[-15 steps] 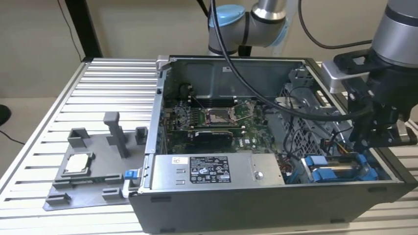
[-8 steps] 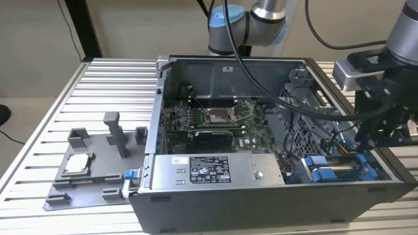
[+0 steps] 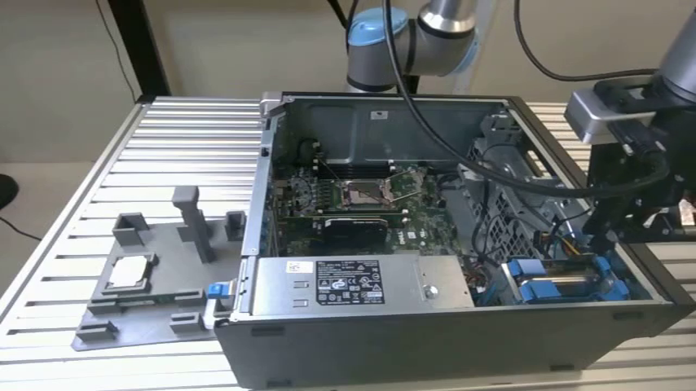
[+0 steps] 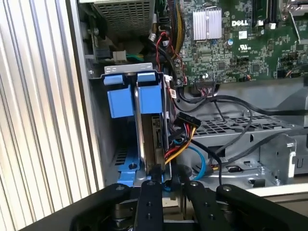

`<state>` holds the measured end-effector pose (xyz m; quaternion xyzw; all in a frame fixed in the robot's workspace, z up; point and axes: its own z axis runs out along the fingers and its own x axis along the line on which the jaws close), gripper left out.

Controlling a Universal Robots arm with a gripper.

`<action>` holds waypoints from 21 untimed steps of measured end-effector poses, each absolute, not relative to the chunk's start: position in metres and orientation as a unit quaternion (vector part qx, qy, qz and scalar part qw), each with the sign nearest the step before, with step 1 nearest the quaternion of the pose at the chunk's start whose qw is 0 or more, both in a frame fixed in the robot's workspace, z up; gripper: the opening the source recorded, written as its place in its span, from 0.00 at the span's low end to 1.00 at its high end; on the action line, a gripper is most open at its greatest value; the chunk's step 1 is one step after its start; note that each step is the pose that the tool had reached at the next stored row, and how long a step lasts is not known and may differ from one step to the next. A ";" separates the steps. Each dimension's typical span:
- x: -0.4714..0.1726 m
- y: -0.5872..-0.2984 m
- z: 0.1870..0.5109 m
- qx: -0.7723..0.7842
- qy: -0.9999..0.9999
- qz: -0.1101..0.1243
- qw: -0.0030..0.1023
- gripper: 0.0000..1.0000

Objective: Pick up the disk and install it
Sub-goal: 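Insert the first disk wire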

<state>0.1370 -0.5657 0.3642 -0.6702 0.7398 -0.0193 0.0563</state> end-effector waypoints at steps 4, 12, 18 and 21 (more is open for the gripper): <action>0.145 -0.566 0.364 -0.668 0.740 0.004 0.076 1.00; 0.149 -0.566 0.364 -0.668 0.741 0.013 0.069 1.00; 0.151 -0.566 0.364 -0.668 0.742 0.019 0.062 1.00; 0.152 -0.566 0.364 -0.667 0.742 0.019 0.062 1.00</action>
